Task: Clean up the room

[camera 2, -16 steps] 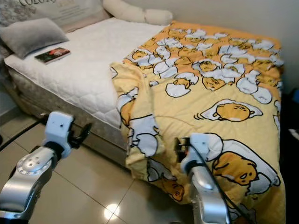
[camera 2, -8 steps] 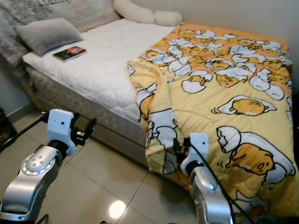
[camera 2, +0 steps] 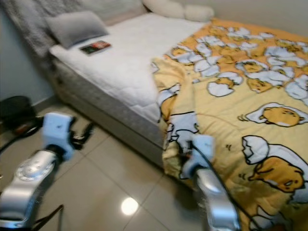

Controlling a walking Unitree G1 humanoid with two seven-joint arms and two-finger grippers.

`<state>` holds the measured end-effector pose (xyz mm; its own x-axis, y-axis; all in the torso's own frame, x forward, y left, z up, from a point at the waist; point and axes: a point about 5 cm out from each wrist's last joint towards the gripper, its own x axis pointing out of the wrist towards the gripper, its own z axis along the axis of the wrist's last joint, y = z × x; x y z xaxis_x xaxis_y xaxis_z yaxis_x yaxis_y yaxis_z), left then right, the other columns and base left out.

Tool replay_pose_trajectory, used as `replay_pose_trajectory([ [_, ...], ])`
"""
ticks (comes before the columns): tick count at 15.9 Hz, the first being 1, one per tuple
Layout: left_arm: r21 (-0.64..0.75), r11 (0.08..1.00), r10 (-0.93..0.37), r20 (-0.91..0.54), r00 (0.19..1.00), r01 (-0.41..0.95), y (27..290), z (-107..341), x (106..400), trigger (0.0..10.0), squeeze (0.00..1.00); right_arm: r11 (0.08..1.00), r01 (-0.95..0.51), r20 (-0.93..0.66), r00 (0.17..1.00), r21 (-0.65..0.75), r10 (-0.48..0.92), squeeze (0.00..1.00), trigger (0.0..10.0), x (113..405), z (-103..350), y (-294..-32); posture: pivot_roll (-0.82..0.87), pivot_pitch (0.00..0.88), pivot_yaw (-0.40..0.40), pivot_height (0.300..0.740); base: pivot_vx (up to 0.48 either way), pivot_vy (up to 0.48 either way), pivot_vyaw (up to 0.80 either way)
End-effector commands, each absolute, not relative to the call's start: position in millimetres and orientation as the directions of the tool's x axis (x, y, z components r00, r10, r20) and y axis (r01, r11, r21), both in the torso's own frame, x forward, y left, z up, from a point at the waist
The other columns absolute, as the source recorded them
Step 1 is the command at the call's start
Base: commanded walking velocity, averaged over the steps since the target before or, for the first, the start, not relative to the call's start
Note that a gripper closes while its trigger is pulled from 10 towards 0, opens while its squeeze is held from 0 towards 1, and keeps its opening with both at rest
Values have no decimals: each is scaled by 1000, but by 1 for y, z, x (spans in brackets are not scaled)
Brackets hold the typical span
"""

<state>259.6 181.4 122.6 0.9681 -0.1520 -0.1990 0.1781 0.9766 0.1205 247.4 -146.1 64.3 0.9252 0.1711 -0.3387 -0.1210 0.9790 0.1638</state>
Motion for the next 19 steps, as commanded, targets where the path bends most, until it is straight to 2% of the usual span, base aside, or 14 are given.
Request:
replay_pose_trajectory([
  [1, 116, 972, -180, -188, 966, 204, 173, 126, 262, 10000, 373, 987, -75, -355, 927, 144, 122, 0, 10000, 246, 63, -161, -78, 0, 30, 740, 319, 0, -594],
  [6, 130, 968, -189, -189, 964, 215, 175, 127, 267, 10000, 369, 989, -65, -353, 929, 136, 110, 0, 10000, 246, 64, -163, -85, 0, 36, 740, 317, 0, -800],
  [10, 133, 964, -204, -197, 959, 232, 175, 126, 268, 10000, 369, 989, -68, -344, 933, 128, 109, 0, 10000, 245, 66, -164, -86, 0, 35, 740, 312, 0, 0],
  [13, 135, 957, -226, -200, 953, 255, 173, 126, 269, 10000, 369, 990, -68, -347, 932, 124, 108, 0, 10000, 244, 65, -165, -90, 0, 38, 740, 301, 0, -800],
  [15, 134, 955, -235, -202, 951, 264, 173, 125, 270, 10000, 369, 990, -69, -338, 935, 120, 106, 0, 10000, 243, 66, -165, -92, 0, 39, 740, 292, 0, 0],
  [17, 115, 942, -286, -209, 935, 314, 166, 123, 271, 10000, 357, 990, -72, -336, 935, 120, 109, 0, 10000, 243, 67, -166, -98, 1, 39, 740, 139, 0, 0],
  [19, 140, 901, -362, -278, 890, 410, 156, 116, 271, 10000, 345, 988, -103, -324, 936, 117, 136, 0, 10000, 244, 70, -165, -98, 1, 38, 740, 0, 0, 0],
])
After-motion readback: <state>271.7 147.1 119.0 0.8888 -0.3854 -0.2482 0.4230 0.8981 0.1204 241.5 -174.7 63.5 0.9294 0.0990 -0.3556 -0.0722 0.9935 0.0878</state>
